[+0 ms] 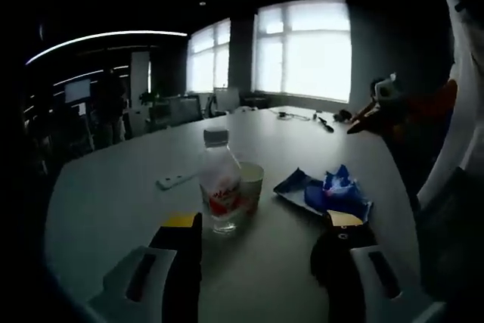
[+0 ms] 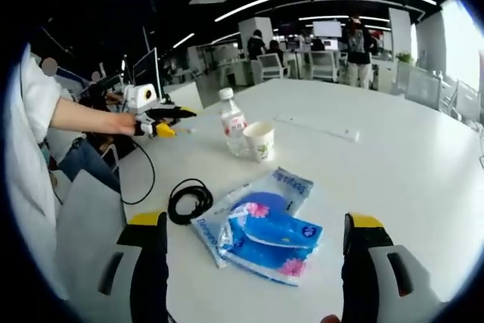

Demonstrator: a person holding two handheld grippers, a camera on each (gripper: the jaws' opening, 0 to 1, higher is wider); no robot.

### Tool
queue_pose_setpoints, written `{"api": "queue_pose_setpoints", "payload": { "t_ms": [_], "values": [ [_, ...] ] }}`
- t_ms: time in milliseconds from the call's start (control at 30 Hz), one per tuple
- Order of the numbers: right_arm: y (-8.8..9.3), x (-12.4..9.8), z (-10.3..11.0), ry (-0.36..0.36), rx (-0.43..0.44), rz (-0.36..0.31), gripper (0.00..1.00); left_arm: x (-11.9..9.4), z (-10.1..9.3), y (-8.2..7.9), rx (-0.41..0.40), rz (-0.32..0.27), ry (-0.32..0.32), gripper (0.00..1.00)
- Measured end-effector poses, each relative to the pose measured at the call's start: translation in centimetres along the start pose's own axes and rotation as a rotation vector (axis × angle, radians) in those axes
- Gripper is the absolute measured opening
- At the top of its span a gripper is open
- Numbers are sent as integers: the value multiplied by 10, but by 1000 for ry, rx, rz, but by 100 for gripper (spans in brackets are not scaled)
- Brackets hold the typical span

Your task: Arrange the tabletop items into an orderly group along one side of the table until the central work area is clear of visible clutter.

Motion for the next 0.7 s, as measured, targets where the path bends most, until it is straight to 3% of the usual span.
{"api": "queue_pose_setpoints", "payload": {
  "t_ms": [100,333,533,700],
  "values": [
    [0,-7,2,2,-15,1,95,-7,-10,0,4,22,14,67],
    [2,-21,4,0,-36,3,95,-18,-44,7,-34,101,34,87],
    [9,-26,-4,-16,-34,14,95,-25,-68,11,-42,160,39,91],
    [13,-32,-10,-47,-40,40,94,-28,-83,7,-76,138,-16,91]
  ]
}}
Point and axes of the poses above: the point that each gripper's makers call its tool centre point, and the gripper's own axes: x roughly forward along the fingers, z roughly to its left, y roughly out of its underside, the point moved 6 cm from there along -x, roughly backward along the fingers, and after that the axes turned 9 degrees about -z, right-handed, at the moved point
